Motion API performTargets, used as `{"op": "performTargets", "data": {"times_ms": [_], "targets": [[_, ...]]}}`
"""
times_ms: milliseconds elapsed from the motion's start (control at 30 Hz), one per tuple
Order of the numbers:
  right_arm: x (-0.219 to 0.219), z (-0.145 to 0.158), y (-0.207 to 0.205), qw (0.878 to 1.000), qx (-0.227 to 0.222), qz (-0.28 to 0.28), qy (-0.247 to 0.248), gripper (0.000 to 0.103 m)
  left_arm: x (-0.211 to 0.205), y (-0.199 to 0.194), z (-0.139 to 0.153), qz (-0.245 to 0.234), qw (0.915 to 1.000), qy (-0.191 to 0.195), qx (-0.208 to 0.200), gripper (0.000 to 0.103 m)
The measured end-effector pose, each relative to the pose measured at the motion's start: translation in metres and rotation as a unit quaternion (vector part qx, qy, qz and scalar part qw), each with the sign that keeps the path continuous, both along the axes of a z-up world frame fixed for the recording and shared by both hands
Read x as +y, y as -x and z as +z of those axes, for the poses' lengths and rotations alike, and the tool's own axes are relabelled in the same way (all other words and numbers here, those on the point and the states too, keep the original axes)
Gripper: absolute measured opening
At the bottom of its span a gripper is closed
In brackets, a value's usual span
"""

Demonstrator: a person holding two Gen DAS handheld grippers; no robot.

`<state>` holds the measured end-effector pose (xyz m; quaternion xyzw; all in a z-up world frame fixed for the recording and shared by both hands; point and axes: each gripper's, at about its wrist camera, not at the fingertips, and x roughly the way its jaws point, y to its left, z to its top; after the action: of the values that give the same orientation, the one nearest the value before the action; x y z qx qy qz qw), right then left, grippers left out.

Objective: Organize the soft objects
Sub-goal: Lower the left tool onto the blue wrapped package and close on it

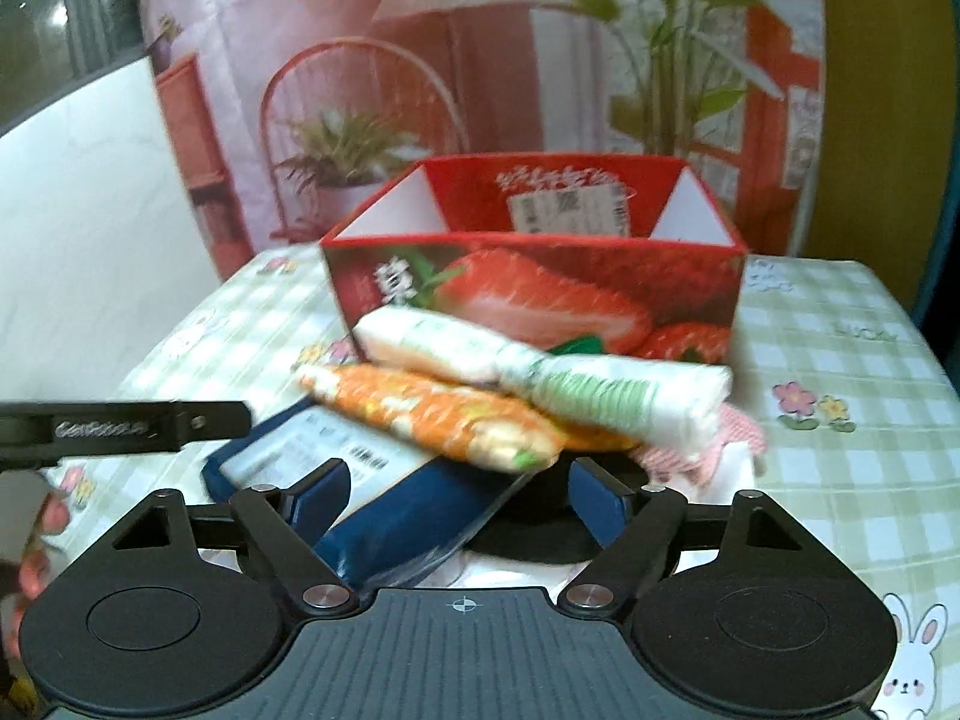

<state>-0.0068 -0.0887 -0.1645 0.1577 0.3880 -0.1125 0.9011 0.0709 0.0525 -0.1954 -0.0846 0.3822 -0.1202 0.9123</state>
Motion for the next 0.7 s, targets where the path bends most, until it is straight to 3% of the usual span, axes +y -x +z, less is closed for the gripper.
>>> {"op": "performTargets", "data": {"times_ms": [133, 433, 700], "targets": [[0.006, -0.007, 0.000, 1.000, 0.011, 0.017, -0.016, 0.071, 0.002, 0.001, -0.010, -0.011, 0.9992, 0.038, 0.012, 0.055], [0.003, -0.019, -0.002, 0.998, 0.024, 0.030, -0.057, 0.063, -0.007, 0.008, -0.006, -0.021, 0.9996, -0.001, -0.021, 0.053], [0.002, -0.025, -0.002, 0.996, 0.024, 0.037, -0.074, 0.054, 0.000, 0.000, -0.018, -0.032, 0.9990, 0.031, 0.010, 0.053]]}}
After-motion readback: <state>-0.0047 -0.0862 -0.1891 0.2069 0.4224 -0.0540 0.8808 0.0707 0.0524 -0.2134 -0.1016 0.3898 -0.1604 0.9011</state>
